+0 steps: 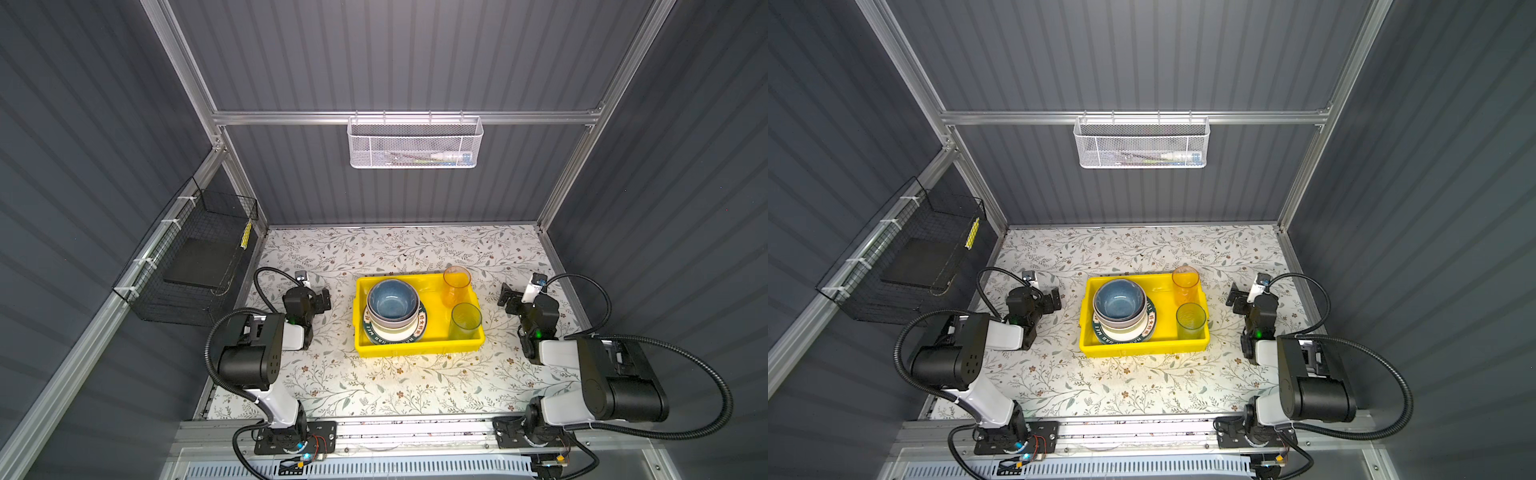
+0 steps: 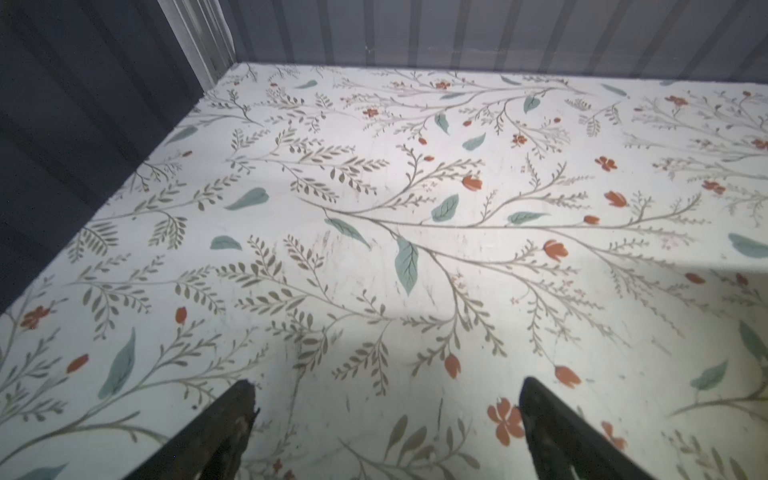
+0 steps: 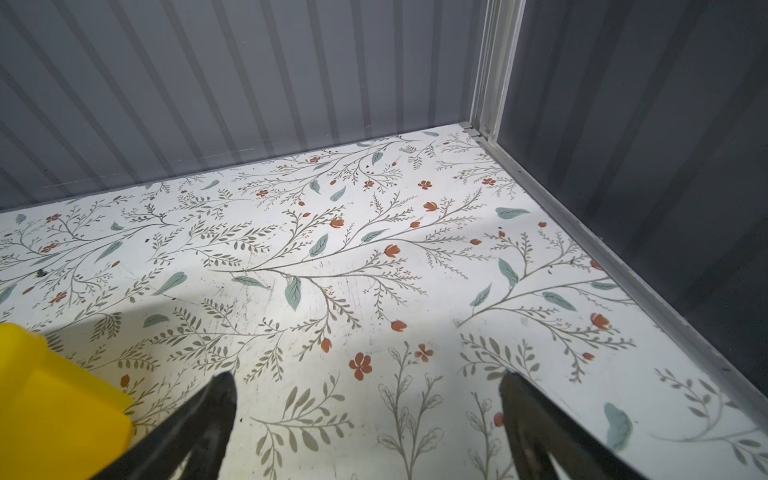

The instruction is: Place the mixed dishes into the plastic bin

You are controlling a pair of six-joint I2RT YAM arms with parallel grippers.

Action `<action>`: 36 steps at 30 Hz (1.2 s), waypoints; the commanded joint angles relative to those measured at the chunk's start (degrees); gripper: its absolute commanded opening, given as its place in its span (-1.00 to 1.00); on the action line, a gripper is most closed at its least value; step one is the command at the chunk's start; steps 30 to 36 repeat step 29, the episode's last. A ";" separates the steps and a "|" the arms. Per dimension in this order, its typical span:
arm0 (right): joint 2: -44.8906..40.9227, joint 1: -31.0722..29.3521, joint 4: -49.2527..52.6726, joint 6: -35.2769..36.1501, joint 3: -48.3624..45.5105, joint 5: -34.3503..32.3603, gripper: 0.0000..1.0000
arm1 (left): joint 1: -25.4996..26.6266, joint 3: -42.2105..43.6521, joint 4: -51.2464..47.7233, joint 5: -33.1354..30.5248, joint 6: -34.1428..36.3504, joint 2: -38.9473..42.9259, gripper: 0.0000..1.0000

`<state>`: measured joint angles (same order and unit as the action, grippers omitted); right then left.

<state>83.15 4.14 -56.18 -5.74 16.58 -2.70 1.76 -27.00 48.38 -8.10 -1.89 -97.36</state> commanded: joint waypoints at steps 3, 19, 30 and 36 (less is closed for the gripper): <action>-0.03 0.21 -1.47 0.72 0.74 0.24 0.98 | -0.18 0.70 5.10 1.15 1.11 -0.85 1.00; 0.08 0.16 -4.57 1.61 -0.85 2.37 0.98 | -0.18 0.76 5.94 0.98 1.36 -1.07 1.00; 0.07 -0.71 -0.71 1.17 1.20 -1.85 0.98 | -0.18 0.86 5.85 0.98 1.37 -1.08 1.00; 0.07 -0.71 -0.71 1.17 1.20 -1.85 0.98 | -0.18 0.86 5.85 0.98 1.37 -1.08 1.00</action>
